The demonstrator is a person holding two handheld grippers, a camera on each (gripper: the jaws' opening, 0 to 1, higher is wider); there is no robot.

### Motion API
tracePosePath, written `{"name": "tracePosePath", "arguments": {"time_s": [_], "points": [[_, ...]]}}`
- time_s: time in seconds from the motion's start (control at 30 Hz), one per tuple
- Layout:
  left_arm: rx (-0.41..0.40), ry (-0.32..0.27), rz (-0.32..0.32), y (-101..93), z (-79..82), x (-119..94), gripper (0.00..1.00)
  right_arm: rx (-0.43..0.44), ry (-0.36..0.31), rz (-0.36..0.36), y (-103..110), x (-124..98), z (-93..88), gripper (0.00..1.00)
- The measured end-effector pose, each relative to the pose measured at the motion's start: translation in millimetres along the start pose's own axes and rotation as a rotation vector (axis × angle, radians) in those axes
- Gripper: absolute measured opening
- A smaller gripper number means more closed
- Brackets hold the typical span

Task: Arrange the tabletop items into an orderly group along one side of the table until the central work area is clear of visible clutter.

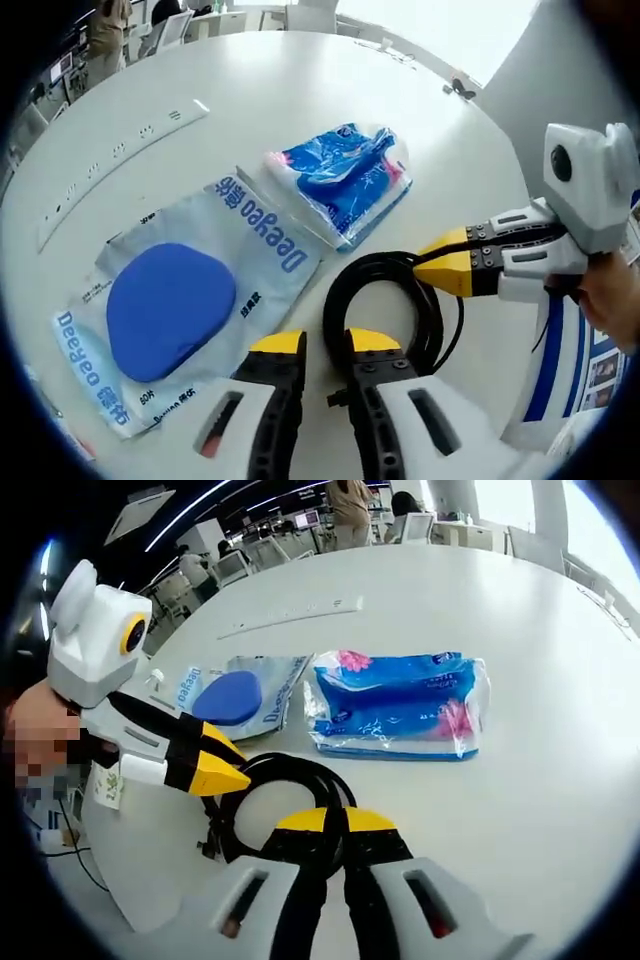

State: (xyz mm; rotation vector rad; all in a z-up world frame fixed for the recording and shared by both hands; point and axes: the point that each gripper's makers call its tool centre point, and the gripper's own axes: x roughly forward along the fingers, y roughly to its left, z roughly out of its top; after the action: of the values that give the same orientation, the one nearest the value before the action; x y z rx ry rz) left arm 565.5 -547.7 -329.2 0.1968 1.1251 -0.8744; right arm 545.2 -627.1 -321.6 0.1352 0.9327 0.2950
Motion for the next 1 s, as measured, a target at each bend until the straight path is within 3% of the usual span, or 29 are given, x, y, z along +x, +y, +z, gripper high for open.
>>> {"name": "tracePosePath", "arguments": {"time_s": [0.47,1.0], "points": [[0.000,-0.015,-0.008,-1.1,2.2,-7.2,0.19,-0.010,-0.027,-0.024,-7.3,-7.9,4.3,0.13],[0.014,-0.040,-0.016,-5.2,5.2,-18.1,0.32,-0.029,-0.046,-0.028,-5.7,-16.0,10.0,0.24]]}}
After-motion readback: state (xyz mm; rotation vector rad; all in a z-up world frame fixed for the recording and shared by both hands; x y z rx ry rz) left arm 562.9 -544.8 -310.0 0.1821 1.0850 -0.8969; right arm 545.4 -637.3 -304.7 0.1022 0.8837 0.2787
